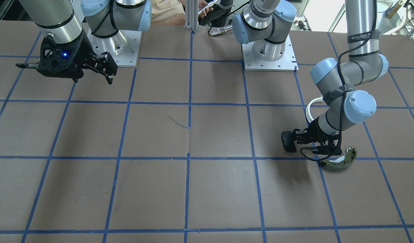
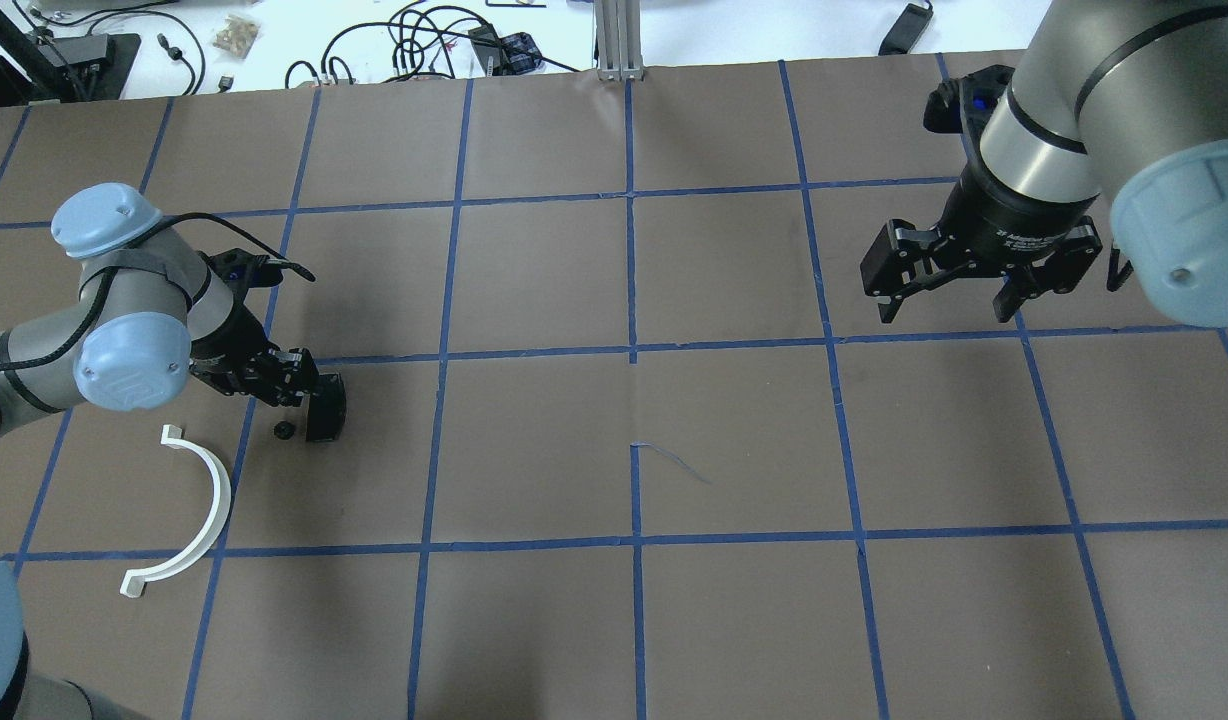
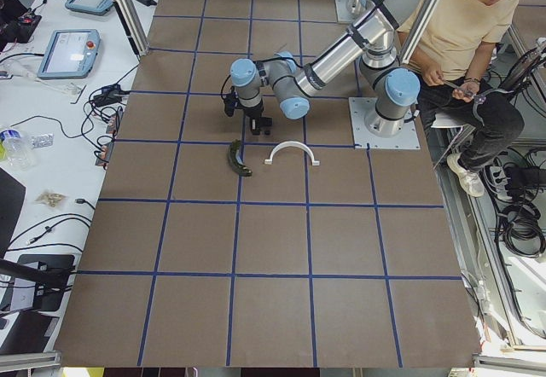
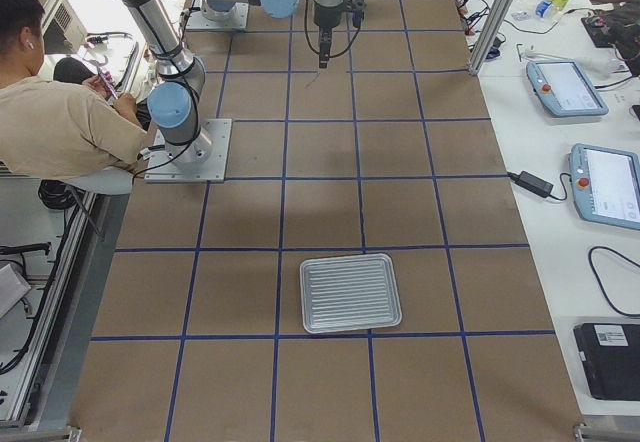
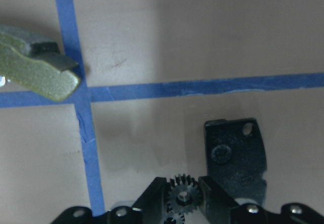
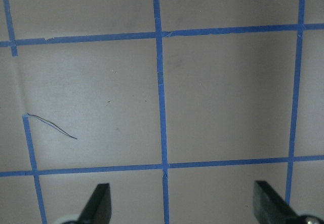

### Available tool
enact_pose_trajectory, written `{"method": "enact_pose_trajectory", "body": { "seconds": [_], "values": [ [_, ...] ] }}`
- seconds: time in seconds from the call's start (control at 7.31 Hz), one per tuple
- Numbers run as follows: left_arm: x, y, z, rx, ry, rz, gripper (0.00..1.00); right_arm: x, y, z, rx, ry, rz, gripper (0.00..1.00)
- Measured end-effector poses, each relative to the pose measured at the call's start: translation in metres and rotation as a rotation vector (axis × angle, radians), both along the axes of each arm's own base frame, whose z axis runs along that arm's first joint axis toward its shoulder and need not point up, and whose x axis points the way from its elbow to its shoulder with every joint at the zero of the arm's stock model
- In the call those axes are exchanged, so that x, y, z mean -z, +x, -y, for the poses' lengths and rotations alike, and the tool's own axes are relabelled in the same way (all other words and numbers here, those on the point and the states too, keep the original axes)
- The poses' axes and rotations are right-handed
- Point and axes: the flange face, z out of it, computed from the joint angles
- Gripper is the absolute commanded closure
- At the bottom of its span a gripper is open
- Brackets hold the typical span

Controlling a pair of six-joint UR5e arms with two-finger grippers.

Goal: Place bearing gear from tray to pile

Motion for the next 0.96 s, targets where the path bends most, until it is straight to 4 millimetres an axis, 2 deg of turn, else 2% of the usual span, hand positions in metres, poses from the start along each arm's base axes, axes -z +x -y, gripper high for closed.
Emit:
{"method": "enact_pose_trajectory", "body": {
  "seconds": [0.55, 0.68, 0.96],
  "values": [
    [0.0098, 0.002, 0.0039, 0.0, -0.008, 0.003, 1.0, 0.0001, -0.0003, -0.0001, 0.0, 0.0, -0.003, 0.0],
    [0.0103, 0.0022, 0.0043, 0.001, -0.009, 0.004, 0.23, 0.0001, 0.0001, -0.0005, 0.0, 0.0, 0.0, 0.0],
    [0.0103, 0.0027, 0.0047, 0.011, -0.01, 0.006, 0.04, -0.0012, 0.0013, -0.0019, -0.001, -0.002, 0.006, 0.0]
  ]
}}
